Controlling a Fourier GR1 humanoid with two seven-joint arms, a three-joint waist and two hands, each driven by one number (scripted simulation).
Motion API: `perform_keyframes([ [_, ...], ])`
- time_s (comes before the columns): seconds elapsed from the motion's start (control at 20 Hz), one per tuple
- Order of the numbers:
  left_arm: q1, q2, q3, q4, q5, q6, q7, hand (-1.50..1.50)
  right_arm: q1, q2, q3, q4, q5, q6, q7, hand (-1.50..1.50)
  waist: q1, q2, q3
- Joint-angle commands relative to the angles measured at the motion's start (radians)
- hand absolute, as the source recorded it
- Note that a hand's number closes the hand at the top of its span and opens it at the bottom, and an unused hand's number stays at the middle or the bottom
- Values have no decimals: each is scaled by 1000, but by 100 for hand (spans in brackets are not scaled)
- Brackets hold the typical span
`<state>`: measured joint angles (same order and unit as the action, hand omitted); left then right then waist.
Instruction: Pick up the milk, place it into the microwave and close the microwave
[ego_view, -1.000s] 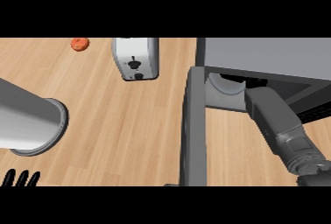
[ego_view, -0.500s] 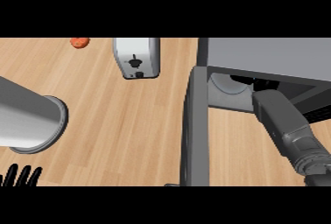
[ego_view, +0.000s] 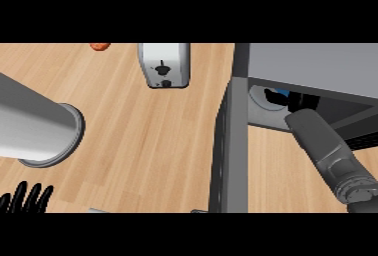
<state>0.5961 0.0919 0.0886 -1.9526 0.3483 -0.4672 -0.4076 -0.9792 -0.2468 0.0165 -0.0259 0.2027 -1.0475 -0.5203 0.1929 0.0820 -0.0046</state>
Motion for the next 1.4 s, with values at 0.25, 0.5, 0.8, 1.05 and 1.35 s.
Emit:
perform_keyframes([
  [0.25, -28, 11, 18, 26, -5, 3, 0, -150, -63, 101, 46, 18, 45, 135, -11, -150, 0, -7, 11],
  [0.5, -55, 0, 13, 32, -18, 14, -10, -150, -63, 121, 43, 4, 42, 232, -41, -150, -24, -9, 12],
  [0.8, -16, 5, 11, 14, -5, -9, -13, -150, -35, 151, -52, -80, -52, 311, -114, -150, -48, -20, 15],
  [1.05, -1, 14, 31, 29, -6, -23, -36, -150, 24, 176, -119, -119, -118, 437, -209, -150, -77, -34, 13],
  [1.35, 0, -14, 6, 3, -34, 4, -25, -150, 82, 182, -180, -122, -179, 590, -300, -150, -105, -43, 11],
])
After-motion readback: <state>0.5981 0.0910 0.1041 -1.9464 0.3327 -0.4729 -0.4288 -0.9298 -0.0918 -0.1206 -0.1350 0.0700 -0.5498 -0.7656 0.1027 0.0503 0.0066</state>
